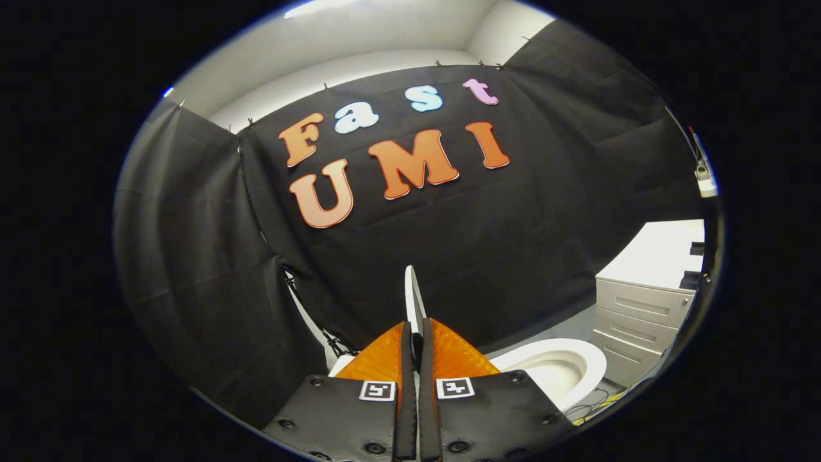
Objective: Open the toilet lid.
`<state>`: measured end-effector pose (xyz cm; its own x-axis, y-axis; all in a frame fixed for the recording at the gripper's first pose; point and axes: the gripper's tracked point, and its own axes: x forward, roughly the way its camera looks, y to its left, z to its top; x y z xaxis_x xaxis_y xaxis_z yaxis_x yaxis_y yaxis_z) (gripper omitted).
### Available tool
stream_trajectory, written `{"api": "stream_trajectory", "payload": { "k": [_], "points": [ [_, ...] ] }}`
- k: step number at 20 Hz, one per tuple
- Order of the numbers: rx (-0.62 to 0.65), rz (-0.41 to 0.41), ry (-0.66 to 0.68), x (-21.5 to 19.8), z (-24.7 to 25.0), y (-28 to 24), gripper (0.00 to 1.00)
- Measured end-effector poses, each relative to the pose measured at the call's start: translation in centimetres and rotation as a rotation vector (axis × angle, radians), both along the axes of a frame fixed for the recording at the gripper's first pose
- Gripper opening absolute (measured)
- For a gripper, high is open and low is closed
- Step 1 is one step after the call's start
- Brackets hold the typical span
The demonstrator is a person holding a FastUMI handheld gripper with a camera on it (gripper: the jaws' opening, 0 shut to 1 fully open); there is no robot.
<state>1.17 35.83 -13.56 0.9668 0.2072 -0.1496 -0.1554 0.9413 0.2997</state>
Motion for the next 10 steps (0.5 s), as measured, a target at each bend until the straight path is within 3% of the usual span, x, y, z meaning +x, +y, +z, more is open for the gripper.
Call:
{"api": "stream_trajectory", "payload": {
  "k": [10],
  "points": [
    [-0.118, 0.067, -0.050, -1.2, 0.1, 5.1, 0.10]
  ]
}}
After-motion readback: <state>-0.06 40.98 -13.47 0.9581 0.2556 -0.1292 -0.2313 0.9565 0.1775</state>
